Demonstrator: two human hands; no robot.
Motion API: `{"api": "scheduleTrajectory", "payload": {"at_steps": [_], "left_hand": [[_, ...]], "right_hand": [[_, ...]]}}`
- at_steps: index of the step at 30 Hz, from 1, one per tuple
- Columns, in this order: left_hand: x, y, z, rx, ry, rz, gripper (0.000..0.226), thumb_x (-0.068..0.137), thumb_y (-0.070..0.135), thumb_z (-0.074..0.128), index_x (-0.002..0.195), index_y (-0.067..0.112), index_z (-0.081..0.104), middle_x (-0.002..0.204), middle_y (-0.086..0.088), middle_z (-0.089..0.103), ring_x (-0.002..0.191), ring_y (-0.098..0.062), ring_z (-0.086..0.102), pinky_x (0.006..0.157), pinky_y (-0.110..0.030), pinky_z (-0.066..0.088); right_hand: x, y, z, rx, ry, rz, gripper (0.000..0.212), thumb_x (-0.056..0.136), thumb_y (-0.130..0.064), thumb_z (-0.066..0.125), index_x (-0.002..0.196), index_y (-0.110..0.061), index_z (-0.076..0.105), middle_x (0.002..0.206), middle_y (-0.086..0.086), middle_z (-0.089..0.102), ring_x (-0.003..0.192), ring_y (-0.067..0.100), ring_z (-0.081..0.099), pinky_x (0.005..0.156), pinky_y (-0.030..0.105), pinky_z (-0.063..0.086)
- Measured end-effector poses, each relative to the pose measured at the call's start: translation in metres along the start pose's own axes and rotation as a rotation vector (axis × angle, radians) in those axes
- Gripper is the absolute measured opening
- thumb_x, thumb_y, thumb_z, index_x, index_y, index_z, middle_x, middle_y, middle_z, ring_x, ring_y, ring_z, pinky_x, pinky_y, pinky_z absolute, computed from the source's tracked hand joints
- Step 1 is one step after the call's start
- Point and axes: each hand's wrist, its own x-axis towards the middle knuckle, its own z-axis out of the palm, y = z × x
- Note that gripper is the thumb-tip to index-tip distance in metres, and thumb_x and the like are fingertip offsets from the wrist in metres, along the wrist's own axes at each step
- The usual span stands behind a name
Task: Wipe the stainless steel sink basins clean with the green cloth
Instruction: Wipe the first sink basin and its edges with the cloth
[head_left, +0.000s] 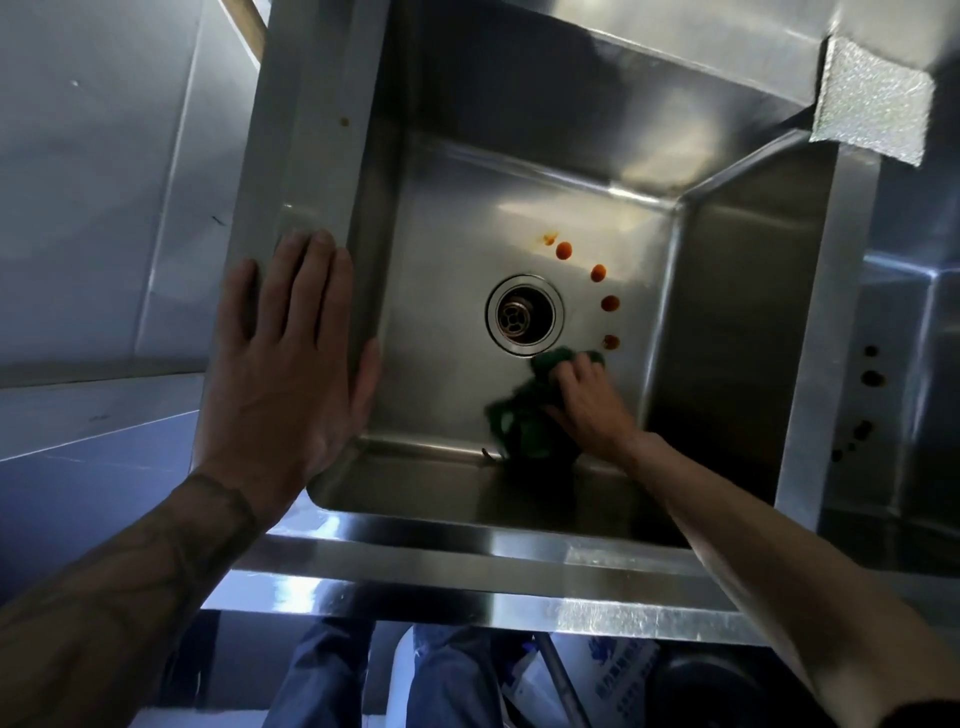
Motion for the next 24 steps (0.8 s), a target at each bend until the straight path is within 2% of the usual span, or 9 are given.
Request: {"api": "scheduleTrajectory", "payload": {"at_steps": [2, 4, 9, 14, 15, 17, 20, 21, 24], "left_hand": [[0.0, 0.0, 0.001, 0.01, 0.001, -0.001, 0.071, 0.112, 0.044, 0.034, 0.162, -0.005, 0.024, 0.165, -0.028, 0.03, 0.156, -0.044, 0.028, 0.126, -0.06, 0.021], [0.0, 0.0, 0.001, 0.008, 0.009, -0.005, 0.07, 0.112, 0.044, 0.035, 0.161, -0.006, 0.025, 0.165, -0.028, 0.031, 0.155, -0.044, 0.029, 0.126, -0.06, 0.022], [0.0, 0.002, 0.0, 0.021, 0.015, -0.009, 0.069, 0.111, 0.043, 0.034, 0.161, -0.005, 0.026, 0.165, -0.027, 0.032, 0.156, -0.043, 0.029, 0.127, -0.058, 0.021], [0.0, 0.003, 0.001, 0.024, 0.024, -0.014, 0.069, 0.111, 0.043, 0.036, 0.161, -0.005, 0.027, 0.165, -0.027, 0.033, 0.156, -0.043, 0.029, 0.126, -0.058, 0.021], [0.0, 0.003, 0.001, 0.024, 0.022, -0.013, 0.07, 0.111, 0.043, 0.036, 0.161, -0.004, 0.027, 0.165, -0.027, 0.032, 0.156, -0.043, 0.029, 0.127, -0.058, 0.021], [-0.001, 0.003, 0.001, 0.019, 0.02, -0.015, 0.07, 0.111, 0.043, 0.036, 0.161, -0.004, 0.026, 0.165, -0.026, 0.032, 0.156, -0.042, 0.028, 0.127, -0.058, 0.021], [-0.001, 0.003, 0.0, 0.025, 0.016, -0.012, 0.07, 0.111, 0.043, 0.035, 0.161, -0.004, 0.026, 0.165, -0.027, 0.032, 0.156, -0.042, 0.028, 0.127, -0.058, 0.021], [-0.001, 0.002, 0.0, 0.018, 0.014, -0.01, 0.07, 0.111, 0.044, 0.035, 0.161, -0.004, 0.026, 0.165, -0.027, 0.032, 0.156, -0.043, 0.028, 0.127, -0.058, 0.021], [-0.001, 0.002, 0.0, 0.018, 0.017, -0.013, 0.07, 0.11, 0.043, 0.036, 0.161, -0.005, 0.027, 0.165, -0.027, 0.032, 0.156, -0.043, 0.029, 0.126, -0.06, 0.022]], "right_hand": [[0.019, 0.002, -0.005, 0.083, 0.149, 0.224, 0.039, 0.095, -0.032, 0.065, 0.124, -0.013, 0.047, 0.132, 0.013, 0.042, 0.107, 0.022, 0.04, 0.093, 0.035, 0.041], [0.02, -0.004, 0.001, 0.079, 0.203, 0.267, 0.041, 0.095, -0.033, 0.065, 0.125, -0.011, 0.046, 0.132, 0.015, 0.041, 0.11, 0.027, 0.042, 0.094, 0.038, 0.044], [-0.019, -0.01, 0.014, -0.111, -0.158, -0.104, 0.046, 0.097, -0.042, 0.061, 0.13, -0.014, 0.046, 0.135, 0.012, 0.043, 0.112, 0.027, 0.045, 0.096, 0.045, 0.049], [0.024, -0.016, 0.006, 0.163, 0.235, 0.308, 0.04, 0.096, -0.035, 0.063, 0.125, -0.012, 0.047, 0.131, 0.015, 0.043, 0.107, 0.026, 0.042, 0.095, 0.041, 0.046], [0.024, -0.021, 0.008, 0.156, 0.274, 0.324, 0.04, 0.096, -0.035, 0.063, 0.125, -0.012, 0.046, 0.131, 0.015, 0.042, 0.107, 0.027, 0.042, 0.094, 0.042, 0.046], [0.008, -0.025, 0.014, 0.042, 0.168, 0.193, 0.043, 0.096, -0.036, 0.062, 0.126, -0.011, 0.046, 0.133, 0.016, 0.043, 0.107, 0.028, 0.044, 0.095, 0.045, 0.048], [-0.017, -0.011, 0.007, -0.107, -0.208, -0.067, 0.046, 0.097, -0.041, 0.061, 0.131, -0.014, 0.045, 0.138, 0.012, 0.041, 0.115, 0.027, 0.045, 0.101, 0.046, 0.048], [-0.016, -0.003, 0.003, -0.088, -0.223, -0.053, 0.045, 0.096, -0.04, 0.062, 0.13, -0.015, 0.045, 0.139, 0.011, 0.041, 0.116, 0.027, 0.045, 0.102, 0.046, 0.048], [0.007, 0.01, -0.009, 0.105, 0.022, 0.204, 0.039, 0.097, -0.032, 0.063, 0.125, -0.012, 0.045, 0.138, 0.015, 0.04, 0.118, 0.03, 0.044, 0.103, 0.046, 0.046]]}}
